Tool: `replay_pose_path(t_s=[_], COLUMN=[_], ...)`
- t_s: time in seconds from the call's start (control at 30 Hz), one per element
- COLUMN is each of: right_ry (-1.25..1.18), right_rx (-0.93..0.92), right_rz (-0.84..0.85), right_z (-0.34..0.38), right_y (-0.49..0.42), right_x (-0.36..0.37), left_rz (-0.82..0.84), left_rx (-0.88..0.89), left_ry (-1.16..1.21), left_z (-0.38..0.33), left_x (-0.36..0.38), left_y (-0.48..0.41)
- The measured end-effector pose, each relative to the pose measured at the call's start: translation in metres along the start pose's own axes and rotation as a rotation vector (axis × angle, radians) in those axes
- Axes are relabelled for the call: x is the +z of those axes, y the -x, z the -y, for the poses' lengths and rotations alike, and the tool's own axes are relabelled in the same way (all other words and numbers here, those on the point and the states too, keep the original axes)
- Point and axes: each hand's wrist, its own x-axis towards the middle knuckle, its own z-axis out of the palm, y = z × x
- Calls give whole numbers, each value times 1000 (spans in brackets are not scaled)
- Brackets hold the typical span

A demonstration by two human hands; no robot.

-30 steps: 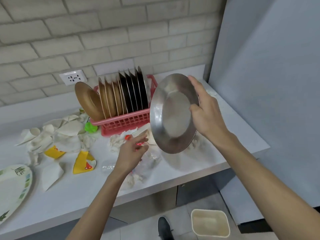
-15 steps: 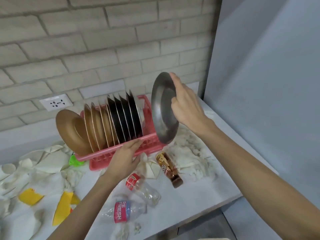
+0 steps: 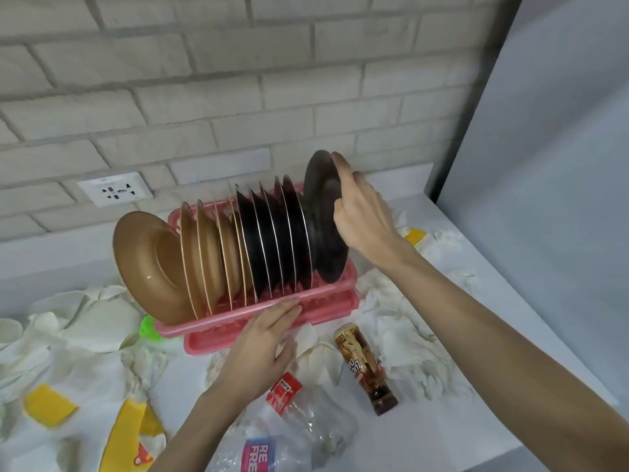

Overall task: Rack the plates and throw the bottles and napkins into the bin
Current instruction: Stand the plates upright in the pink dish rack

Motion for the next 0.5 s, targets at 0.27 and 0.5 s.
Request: replay_pose_path(t_s=[0.27,0.5], right_ry=[93,95], right_rx=[-41,-67], right_rz=[42,60], right_z=[-4,-11], right_y=[-12,-11], right_x=[37,57], left_rz=[-29,-78], left_rx=[-18,-26], left_ry=[49,65], left_z=[5,6], left_x=[4,7], left_y=[-1,-2])
